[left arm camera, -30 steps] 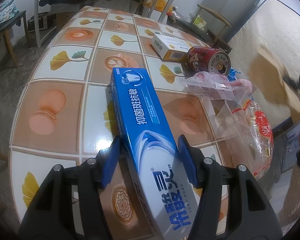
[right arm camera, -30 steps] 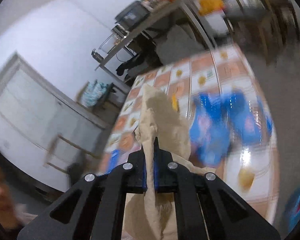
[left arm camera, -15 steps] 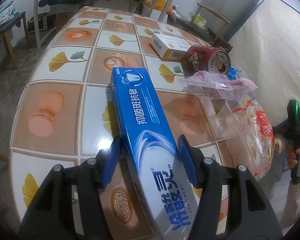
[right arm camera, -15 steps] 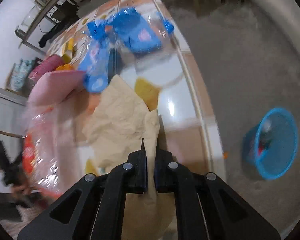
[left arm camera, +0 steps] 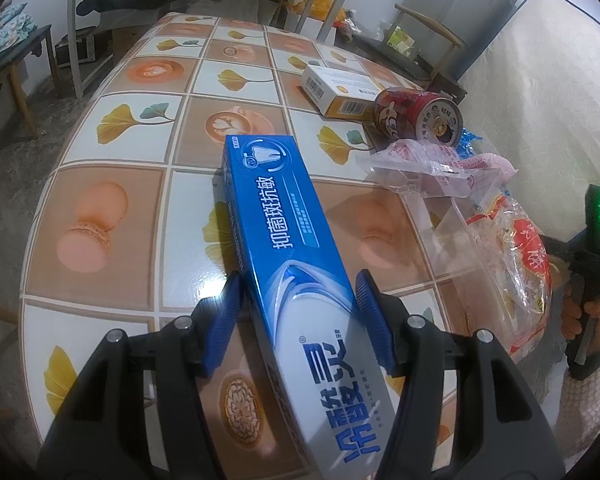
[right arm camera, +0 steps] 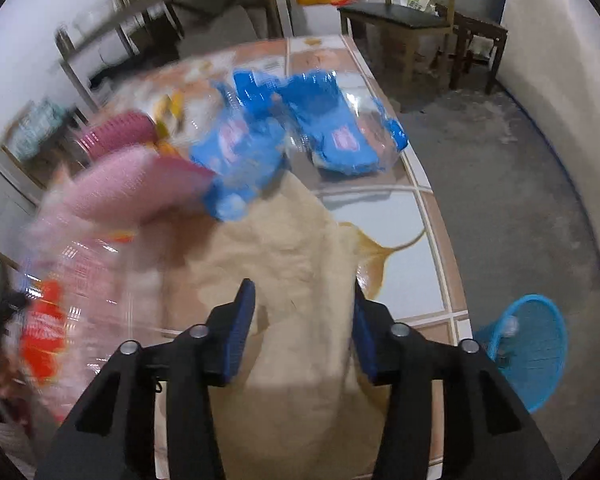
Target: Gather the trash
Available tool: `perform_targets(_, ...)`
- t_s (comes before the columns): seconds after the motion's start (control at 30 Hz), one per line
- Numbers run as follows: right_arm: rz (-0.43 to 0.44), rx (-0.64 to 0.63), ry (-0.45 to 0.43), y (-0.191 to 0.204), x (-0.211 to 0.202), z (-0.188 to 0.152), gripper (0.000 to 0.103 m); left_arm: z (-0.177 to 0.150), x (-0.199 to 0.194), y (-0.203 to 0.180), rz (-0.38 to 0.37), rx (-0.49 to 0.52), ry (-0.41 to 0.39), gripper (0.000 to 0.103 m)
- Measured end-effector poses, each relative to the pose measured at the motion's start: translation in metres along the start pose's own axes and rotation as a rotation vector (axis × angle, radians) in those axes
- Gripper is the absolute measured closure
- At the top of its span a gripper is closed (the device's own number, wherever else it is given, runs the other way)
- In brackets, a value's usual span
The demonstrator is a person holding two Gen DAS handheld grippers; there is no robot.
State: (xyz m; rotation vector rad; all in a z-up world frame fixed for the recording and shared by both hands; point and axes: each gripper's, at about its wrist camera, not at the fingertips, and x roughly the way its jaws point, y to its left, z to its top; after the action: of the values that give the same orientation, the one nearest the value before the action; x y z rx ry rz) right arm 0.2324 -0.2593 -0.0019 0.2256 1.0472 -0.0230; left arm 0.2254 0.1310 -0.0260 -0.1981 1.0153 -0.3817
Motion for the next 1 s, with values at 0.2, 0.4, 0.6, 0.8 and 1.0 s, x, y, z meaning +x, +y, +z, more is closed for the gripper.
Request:
perform_targets(0.2,0.094,0.095,-0.106,-0.019,-0.030,-0.007,0.045,0.000,0.000,0.000,0.000,0.001,0.000,0.048)
perform_targets(0.4,0.002,0.075,-0.164,-0.018,-0.042,-0.035,0.044,0.000,0.000,0.000,0.001,0.001,0.001,0.048)
perform_targets(0.6,-0.046,-0.006,-0.161,-0.004,-0.032,-0.057,0.044,0.000,0.000,0.001,0.002,0.003,0.002,0.048)
perform_targets(0.8,-0.034,-0.058,-0.121,0.004,-0.008,-0.051,0.044,-0.001,0.000,0.001,0.005,0.009,0.003,0.048)
perform_targets(1.0,-0.077,-0.178,-0.099,0.018,0.005,-0.049,0.044,-0.001,0.000,0.000,0.007,0.010,0.004,0.048)
